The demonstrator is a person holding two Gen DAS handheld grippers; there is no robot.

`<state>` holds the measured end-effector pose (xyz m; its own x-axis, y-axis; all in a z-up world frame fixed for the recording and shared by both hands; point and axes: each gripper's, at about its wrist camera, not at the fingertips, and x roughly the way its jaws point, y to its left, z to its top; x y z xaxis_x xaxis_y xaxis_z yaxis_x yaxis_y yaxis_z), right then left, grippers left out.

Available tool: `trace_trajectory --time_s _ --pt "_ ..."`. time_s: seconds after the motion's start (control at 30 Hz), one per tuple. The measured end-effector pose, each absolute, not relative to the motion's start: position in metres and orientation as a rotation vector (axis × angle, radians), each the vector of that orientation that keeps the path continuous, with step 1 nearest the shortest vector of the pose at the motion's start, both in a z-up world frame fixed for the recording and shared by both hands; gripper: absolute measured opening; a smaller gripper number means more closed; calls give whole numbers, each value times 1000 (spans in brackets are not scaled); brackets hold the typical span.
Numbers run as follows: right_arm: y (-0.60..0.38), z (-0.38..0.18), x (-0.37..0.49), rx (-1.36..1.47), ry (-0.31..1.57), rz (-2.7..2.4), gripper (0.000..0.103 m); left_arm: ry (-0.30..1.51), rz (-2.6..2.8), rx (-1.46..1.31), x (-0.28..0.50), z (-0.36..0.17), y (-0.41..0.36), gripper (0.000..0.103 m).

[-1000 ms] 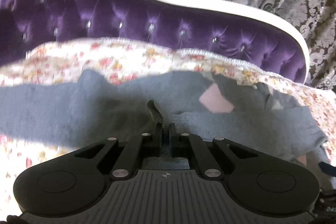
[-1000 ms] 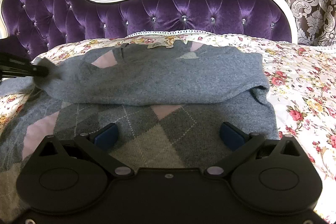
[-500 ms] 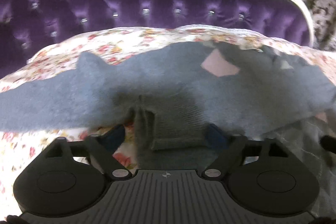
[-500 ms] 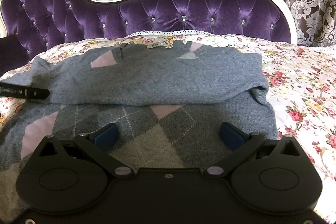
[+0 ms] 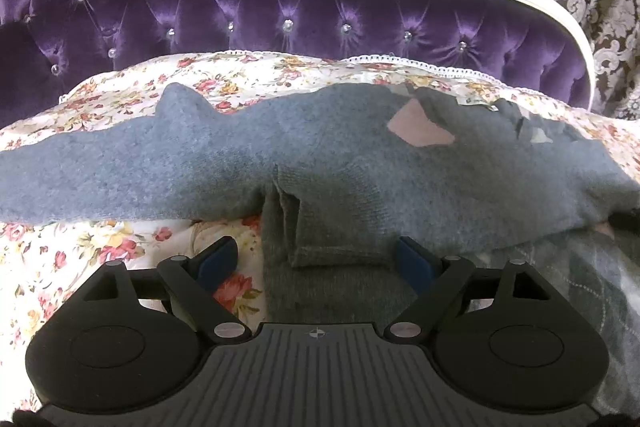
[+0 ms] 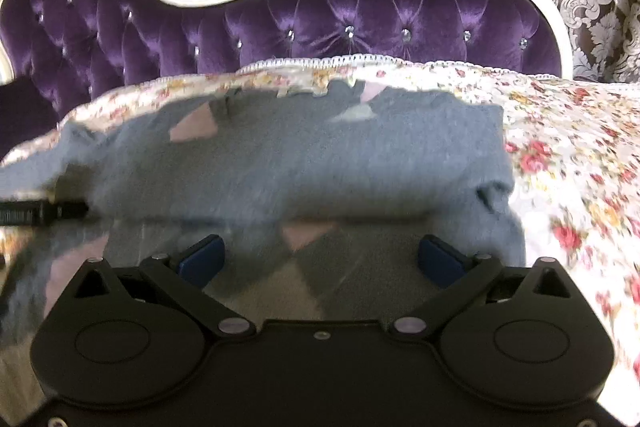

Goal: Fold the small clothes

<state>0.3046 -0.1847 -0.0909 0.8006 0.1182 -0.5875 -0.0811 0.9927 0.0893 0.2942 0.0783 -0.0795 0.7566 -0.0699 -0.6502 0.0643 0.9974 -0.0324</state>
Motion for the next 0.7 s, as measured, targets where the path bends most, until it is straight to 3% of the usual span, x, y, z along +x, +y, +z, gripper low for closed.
trace_trajectory --time_s 0.33,0.7 --pt "-264 -99 324 177 685 -109 101 714 -100 23 285 -77 85 86" --pt "-212 -65 270 189 615 59 102 679 47 -86 262 -46 181 86"
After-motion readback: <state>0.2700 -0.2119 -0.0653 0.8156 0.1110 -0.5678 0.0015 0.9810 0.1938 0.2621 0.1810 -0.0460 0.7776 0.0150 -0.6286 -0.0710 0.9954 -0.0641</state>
